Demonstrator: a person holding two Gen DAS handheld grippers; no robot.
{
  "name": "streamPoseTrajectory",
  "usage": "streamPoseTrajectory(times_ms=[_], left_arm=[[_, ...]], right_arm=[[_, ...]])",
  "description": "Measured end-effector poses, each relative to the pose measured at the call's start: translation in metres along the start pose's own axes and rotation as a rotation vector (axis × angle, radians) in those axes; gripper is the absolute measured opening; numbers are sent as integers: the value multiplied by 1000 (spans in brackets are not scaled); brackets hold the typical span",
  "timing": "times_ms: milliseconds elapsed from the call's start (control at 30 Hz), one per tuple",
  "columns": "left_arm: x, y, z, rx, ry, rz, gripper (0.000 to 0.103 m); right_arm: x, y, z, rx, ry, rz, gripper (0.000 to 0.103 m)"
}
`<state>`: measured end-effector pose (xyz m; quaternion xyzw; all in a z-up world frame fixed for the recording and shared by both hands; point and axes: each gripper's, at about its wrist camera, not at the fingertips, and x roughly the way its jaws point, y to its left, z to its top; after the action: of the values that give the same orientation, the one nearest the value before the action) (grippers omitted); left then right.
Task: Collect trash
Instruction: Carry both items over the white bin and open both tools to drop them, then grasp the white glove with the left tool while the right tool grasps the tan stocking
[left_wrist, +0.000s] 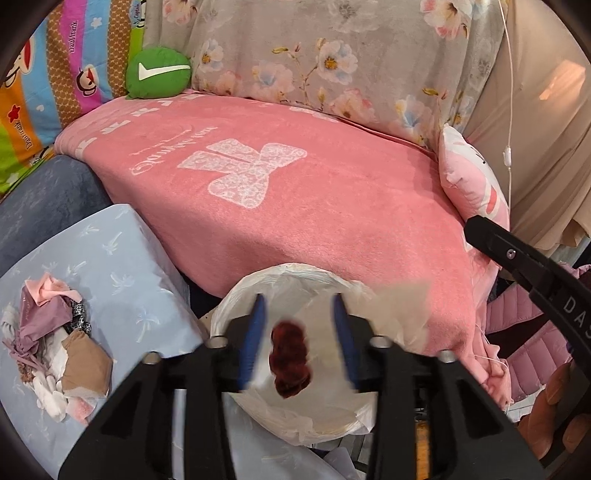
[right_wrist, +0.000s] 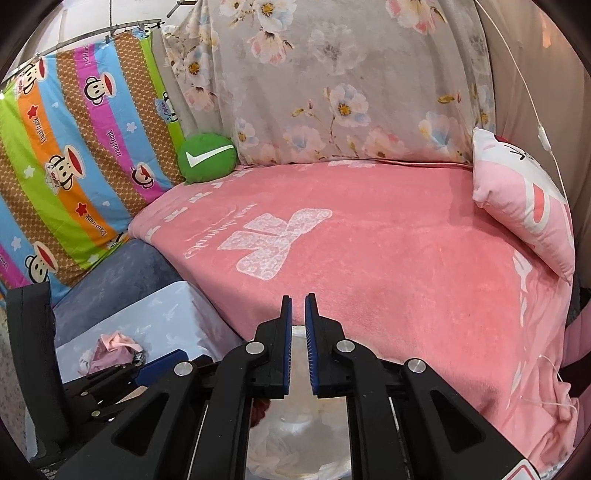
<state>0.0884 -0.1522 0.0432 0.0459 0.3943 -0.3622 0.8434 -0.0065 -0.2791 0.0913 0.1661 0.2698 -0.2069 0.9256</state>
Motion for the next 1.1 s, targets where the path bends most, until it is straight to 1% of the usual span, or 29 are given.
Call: streamPoseTrajectory(times_ms=[33,67,100,267,333,533,633,933,1100], left_arm=[[-1,1,0,-5,-7,9,60],[-2,3,-1,-12,-16,17,63],[-2,4,-1,-15,-16,20,63],[-1,10,-1,-32,-12,37,63],[-2,12,-2,-34,-14,44,63],[-7,19,-6,-44,-22,64,63],[-9,24,-9,-58,-22,73,63],[-19,47,-17,-104,-30,101,63],[-25,64,-24,-144,-33,124,63]], right_arm=[[0,0,0,0,-3,-2,23],[0,0,1,1,-7,-3,25],[0,0,1,0,-8,-4,27],[1,4,-2,-4,-1,0,28],[1,6,-5,-9,3,0,31],[3,14,-13,-25,21,12,35],[4,23,-19,-34,32,22,37],[7,50,-34,-73,65,54,38],[9,68,-42,-100,81,75,40]])
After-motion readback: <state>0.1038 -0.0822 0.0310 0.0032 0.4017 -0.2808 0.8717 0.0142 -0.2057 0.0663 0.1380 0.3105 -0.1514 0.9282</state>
